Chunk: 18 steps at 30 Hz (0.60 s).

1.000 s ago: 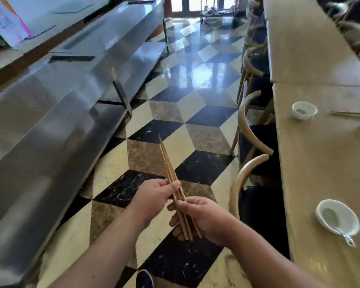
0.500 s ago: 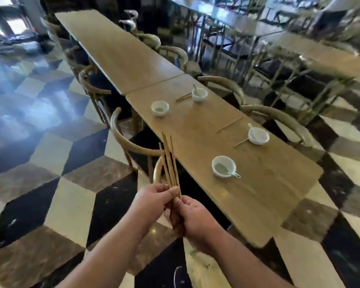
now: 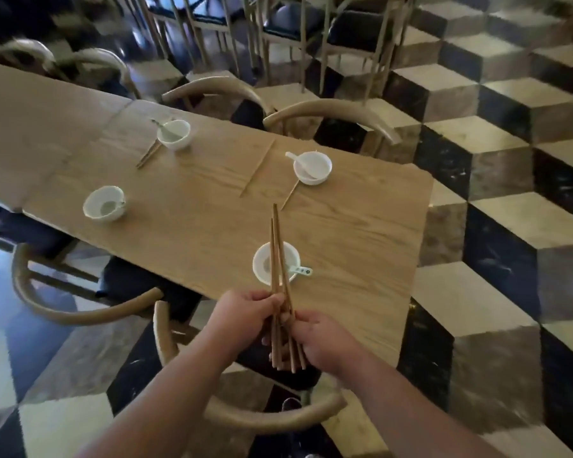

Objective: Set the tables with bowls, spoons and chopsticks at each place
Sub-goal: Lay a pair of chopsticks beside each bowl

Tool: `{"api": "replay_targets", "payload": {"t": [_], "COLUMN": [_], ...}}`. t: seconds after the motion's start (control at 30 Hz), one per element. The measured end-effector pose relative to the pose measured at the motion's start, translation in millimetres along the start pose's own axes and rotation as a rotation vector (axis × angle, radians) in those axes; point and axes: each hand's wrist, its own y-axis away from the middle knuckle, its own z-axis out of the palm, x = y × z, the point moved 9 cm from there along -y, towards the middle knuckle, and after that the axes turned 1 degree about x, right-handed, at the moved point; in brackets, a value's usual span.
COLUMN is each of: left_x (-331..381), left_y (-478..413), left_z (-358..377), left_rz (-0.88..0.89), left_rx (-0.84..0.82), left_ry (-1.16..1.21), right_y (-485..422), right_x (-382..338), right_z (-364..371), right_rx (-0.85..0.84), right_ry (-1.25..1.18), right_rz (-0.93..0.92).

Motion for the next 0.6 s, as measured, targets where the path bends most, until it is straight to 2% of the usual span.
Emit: {"api": "replay_targets", "payload": {"t": [0.23, 0.4, 0.53, 0.6], "left_x": [28, 31, 27, 27], "left_y": [-49, -78, -104, -115], "left_z": [11, -2, -25, -41], "left_rz": [-0.007, -0.031, -0.010, 0.004], "left_rx": [-0.052, -0.134, -0.174, -0.213], "left_ry": [-0.148, -0.149, -0.133, -0.115], "right_y": [-35, -68, -101, -101], "right_x": [46, 64, 60, 57], "right_z": [-78, -85, -81, -82], "right_rx": [0.372, 0.433, 0.550, 0.623], "right_ry": [-0.214, -0.311, -0.284, -0.148], "right_rz": [0.189, 0.339, 0.312, 0.316]}}
